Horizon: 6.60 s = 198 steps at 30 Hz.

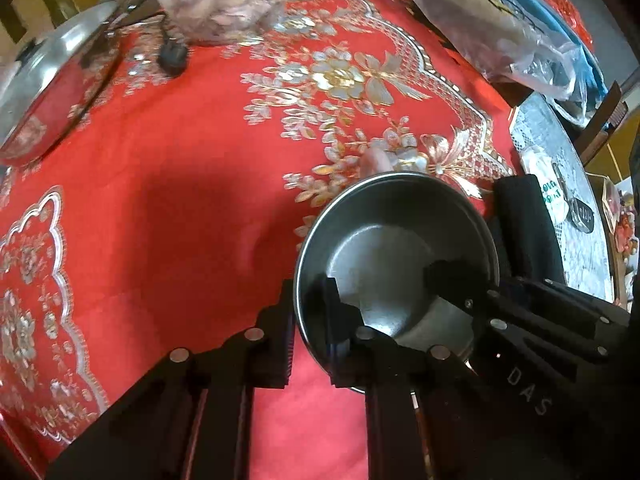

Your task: Organize plates and bowls

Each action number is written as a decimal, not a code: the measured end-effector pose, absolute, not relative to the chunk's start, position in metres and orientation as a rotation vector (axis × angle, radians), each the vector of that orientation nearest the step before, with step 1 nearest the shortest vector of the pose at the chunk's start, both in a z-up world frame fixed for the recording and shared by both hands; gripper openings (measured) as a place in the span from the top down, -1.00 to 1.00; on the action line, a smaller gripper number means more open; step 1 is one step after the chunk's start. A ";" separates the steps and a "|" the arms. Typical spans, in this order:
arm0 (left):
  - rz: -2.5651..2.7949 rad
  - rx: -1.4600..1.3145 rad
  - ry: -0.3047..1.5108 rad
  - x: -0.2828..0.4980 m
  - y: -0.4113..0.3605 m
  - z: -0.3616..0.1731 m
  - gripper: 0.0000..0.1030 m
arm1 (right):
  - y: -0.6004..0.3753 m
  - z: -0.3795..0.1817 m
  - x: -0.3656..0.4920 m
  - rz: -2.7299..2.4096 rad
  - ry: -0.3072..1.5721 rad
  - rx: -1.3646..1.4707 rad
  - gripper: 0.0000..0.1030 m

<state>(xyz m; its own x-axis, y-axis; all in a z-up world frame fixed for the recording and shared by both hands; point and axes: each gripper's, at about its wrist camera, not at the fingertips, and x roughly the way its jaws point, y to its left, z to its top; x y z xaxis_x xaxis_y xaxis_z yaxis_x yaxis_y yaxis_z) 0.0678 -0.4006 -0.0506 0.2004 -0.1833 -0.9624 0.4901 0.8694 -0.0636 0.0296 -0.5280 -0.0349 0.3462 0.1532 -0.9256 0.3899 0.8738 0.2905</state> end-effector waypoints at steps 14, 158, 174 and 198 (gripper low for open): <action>-0.325 0.160 1.267 0.083 -0.272 -0.006 0.81 | -0.405 0.001 0.058 0.033 1.227 0.404 0.70; 0.577 -0.344 1.033 -0.093 0.204 0.053 -0.34 | 0.081 0.068 -0.015 0.575 1.073 -0.234 -0.57; 0.553 -0.297 1.039 -0.089 0.197 0.053 -0.37 | 0.076 0.066 -0.014 0.577 1.081 -0.228 -0.57; 0.500 -0.230 1.053 -0.080 0.185 0.054 -0.48 | 0.065 0.066 -0.007 0.568 1.089 -0.224 -0.57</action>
